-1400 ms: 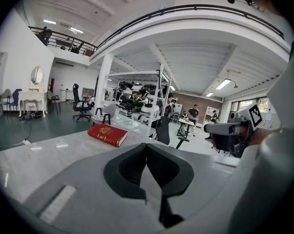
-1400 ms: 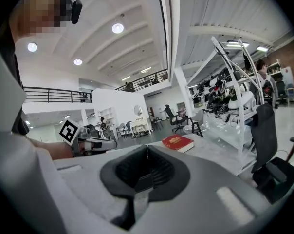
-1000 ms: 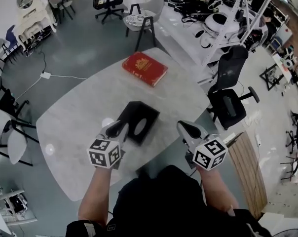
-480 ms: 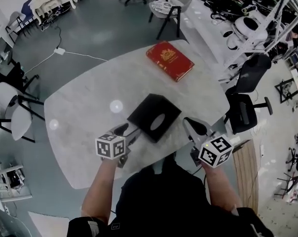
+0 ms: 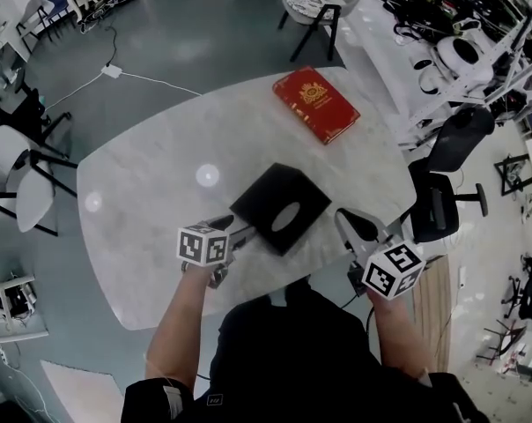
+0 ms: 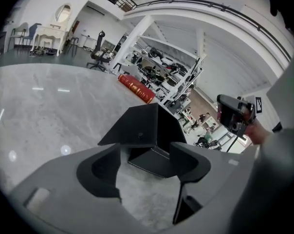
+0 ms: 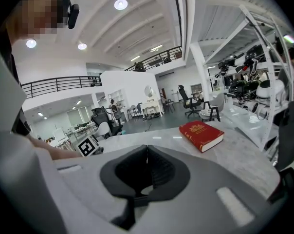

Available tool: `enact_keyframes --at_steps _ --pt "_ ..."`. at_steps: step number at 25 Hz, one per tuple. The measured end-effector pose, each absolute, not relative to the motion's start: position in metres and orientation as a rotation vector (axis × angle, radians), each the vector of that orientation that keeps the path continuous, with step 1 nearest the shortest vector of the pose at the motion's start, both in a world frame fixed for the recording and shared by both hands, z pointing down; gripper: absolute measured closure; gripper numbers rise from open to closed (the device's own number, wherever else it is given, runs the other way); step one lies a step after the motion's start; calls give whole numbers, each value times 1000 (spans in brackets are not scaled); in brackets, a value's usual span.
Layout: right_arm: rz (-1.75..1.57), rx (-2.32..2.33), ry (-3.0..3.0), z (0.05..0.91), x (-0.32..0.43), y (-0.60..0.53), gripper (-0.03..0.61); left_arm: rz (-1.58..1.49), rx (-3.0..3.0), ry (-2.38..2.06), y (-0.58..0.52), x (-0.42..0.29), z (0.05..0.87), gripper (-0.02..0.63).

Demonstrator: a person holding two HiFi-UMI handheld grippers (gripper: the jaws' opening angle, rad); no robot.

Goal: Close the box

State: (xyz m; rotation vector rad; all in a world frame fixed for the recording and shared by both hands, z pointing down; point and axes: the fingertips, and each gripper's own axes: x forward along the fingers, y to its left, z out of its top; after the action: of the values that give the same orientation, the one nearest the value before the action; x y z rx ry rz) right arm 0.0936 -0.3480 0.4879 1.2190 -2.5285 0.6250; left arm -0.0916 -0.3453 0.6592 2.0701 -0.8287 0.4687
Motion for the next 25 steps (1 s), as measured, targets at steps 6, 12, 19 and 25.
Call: enact_keyframes --at_steps 6,12,19,25 --pt "636 1214 -2513 494 95 -351 575 486 2056 -715 -343 -81 670 304" --pt "648 1213 -2503 499 94 -350 575 515 2038 -635 -341 -76 674 301" --pt "646 1218 -2508 496 94 -346 575 470 1992 -649 -339 -75 676 299" --pt "643 1220 -2504 495 93 -339 575 462 1974 -594 -341 -70 679 285"
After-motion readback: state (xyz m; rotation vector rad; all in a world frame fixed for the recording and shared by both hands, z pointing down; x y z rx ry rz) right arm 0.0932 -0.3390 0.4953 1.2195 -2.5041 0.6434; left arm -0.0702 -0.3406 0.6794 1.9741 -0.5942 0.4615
